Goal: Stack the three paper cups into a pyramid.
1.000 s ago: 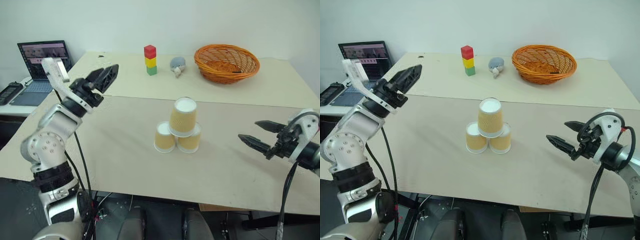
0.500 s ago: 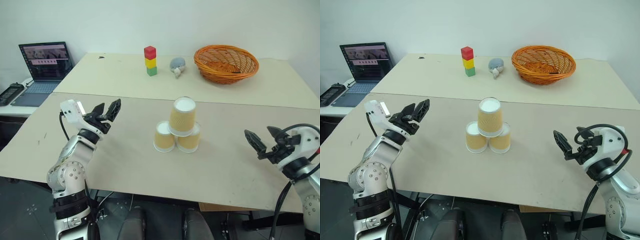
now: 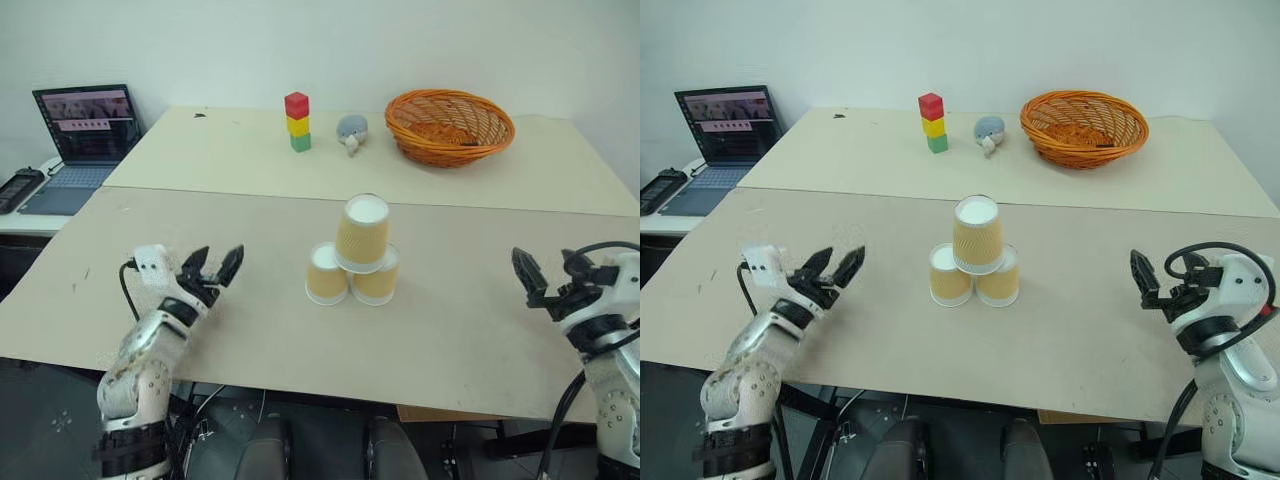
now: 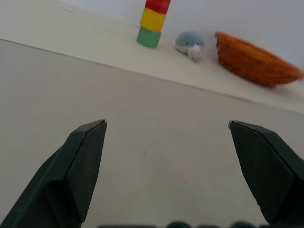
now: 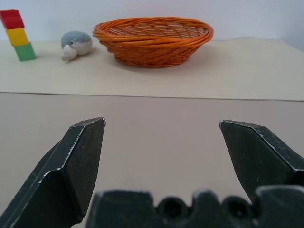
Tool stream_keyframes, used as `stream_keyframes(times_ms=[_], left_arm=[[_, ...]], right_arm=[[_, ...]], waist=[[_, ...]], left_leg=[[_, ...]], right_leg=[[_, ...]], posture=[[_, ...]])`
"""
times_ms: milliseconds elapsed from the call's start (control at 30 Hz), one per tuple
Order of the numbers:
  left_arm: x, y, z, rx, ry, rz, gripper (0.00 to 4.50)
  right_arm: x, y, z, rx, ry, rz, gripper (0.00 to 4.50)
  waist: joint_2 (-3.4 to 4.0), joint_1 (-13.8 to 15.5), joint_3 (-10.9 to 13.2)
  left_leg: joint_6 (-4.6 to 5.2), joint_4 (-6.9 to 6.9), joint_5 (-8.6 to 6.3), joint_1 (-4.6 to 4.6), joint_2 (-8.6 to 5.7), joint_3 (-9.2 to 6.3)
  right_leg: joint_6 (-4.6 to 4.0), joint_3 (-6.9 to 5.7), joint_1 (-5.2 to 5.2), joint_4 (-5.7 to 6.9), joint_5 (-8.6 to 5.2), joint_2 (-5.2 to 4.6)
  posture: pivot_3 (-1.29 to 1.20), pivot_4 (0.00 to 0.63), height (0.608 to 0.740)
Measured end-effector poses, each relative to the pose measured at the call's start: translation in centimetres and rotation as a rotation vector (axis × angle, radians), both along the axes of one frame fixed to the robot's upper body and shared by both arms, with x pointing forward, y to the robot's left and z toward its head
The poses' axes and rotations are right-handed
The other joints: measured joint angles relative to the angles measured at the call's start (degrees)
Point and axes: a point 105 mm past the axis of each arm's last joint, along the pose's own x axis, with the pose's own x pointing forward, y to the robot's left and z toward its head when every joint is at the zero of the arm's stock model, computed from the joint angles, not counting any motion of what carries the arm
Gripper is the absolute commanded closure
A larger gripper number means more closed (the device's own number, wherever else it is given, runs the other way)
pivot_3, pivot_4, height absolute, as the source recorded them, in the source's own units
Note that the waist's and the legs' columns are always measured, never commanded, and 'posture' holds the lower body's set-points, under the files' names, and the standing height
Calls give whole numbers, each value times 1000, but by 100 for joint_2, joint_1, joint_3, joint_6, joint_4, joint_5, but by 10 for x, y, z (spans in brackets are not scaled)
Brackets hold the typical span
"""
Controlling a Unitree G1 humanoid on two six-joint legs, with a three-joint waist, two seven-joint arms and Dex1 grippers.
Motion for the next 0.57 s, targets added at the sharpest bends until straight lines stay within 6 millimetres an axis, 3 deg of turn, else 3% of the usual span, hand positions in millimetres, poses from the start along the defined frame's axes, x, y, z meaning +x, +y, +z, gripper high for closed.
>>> stream_keyframes(times_ms=[567], left_arm=[[13, 1, -2, 26, 60, 97, 115]], right_arm=[[7, 13, -7, 18, 7, 36, 0]], waist=[[12, 2, -8]], left_leg=[[9, 0, -4, -3, -2, -1]], right_leg=[[0, -4, -2, 8, 0, 6]], posture=[[0, 150, 628]])
